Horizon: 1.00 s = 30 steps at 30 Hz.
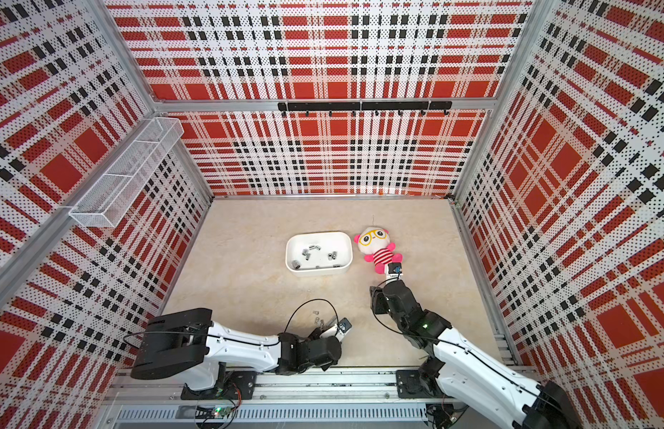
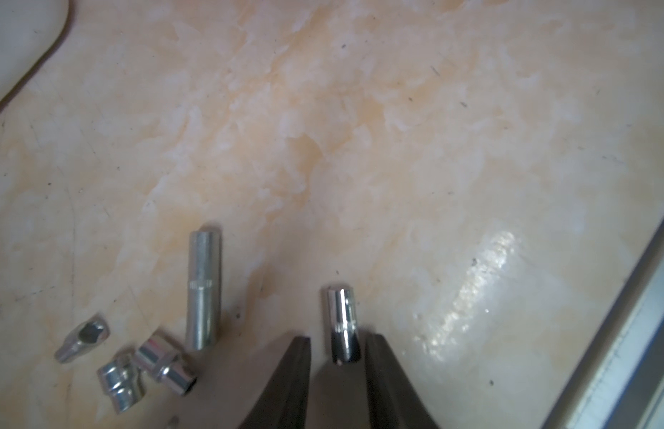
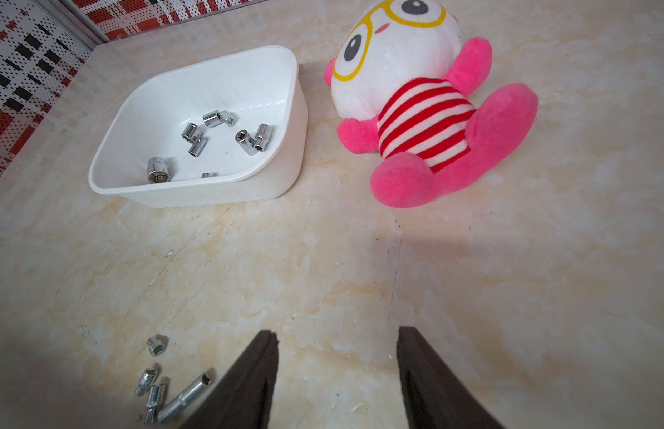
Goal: Put the socket on the desktop into the storage box
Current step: Pick up the socket head from the center of the board.
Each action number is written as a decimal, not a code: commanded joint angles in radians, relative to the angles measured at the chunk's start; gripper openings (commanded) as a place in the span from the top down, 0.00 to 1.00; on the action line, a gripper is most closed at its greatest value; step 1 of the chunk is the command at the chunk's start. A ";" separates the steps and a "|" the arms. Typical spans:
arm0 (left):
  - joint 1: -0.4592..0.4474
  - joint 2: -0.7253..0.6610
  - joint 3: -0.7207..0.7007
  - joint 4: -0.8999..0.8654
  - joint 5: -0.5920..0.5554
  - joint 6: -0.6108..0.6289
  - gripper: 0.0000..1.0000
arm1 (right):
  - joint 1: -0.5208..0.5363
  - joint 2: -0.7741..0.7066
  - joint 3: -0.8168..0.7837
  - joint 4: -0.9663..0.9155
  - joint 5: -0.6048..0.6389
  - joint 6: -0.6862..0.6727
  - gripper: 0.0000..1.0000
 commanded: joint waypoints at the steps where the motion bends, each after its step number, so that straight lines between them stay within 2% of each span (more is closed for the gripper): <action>1: 0.005 0.005 0.009 -0.029 -0.019 -0.009 0.67 | 0.003 -0.011 -0.010 0.015 -0.003 -0.005 0.42; 10: 0.006 0.057 0.034 -0.027 -0.004 0.005 0.67 | 0.003 -0.017 -0.012 0.017 -0.005 -0.006 0.42; 19: 0.008 0.061 0.035 -0.038 -0.014 0.004 0.82 | 0.003 -0.035 -0.014 0.010 0.000 -0.005 0.42; 27: 0.008 0.046 0.032 -0.044 -0.025 -0.001 0.86 | 0.003 -0.046 -0.015 0.008 0.002 -0.004 0.42; 30: 0.006 0.031 0.032 -0.044 -0.049 -0.001 0.96 | 0.003 -0.051 -0.015 0.006 0.000 -0.005 0.42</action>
